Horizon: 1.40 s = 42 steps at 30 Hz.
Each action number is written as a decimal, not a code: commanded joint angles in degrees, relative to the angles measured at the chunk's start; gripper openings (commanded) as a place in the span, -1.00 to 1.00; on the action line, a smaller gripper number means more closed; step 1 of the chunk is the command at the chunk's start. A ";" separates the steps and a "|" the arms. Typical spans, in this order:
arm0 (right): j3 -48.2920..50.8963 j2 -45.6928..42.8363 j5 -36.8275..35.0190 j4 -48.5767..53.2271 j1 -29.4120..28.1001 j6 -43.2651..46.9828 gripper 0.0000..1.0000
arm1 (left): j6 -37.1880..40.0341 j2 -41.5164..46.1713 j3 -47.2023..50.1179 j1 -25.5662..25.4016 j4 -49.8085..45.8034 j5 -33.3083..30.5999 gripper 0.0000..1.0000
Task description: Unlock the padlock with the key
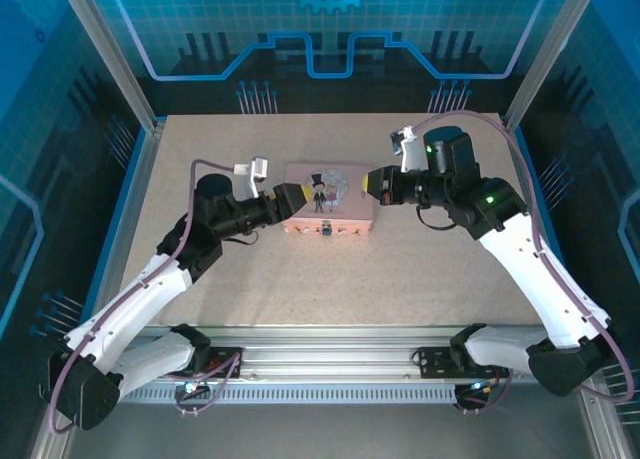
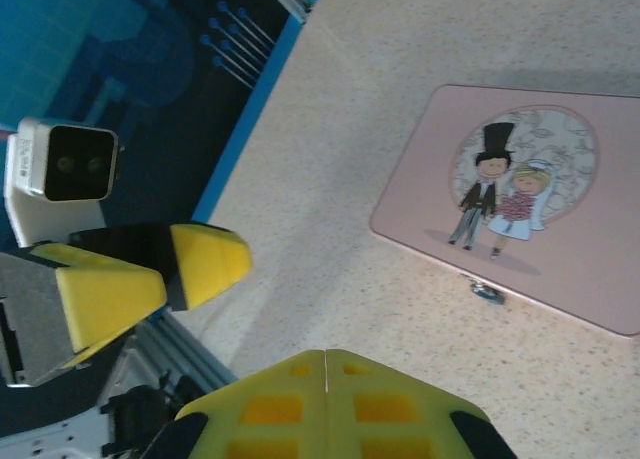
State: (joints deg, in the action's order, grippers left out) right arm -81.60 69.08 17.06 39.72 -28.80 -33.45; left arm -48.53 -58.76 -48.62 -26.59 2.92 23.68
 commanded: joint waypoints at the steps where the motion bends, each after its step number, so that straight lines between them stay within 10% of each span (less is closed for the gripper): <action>1: -3.45 0.81 6.43 1.42 0.66 -1.29 -1.00 | 1.25 -1.42 -3.37 -1.59 6.22 3.64 0.56; 18: -4.64 2.52 17.44 -1.64 0.89 -7.46 -1.00 | 6.36 -9.34 -9.85 -7.01 17.38 9.27 0.68; 42: -1.32 1.51 19.84 -5.89 3.62 -12.43 -1.00 | 8.45 -13.31 -12.45 -11.67 18.62 10.51 -0.08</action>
State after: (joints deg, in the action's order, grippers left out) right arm -83.29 71.48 35.11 34.92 -26.09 -45.15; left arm -41.52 -71.44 -58.87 -37.69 19.70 32.91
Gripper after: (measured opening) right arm 0.066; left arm 0.474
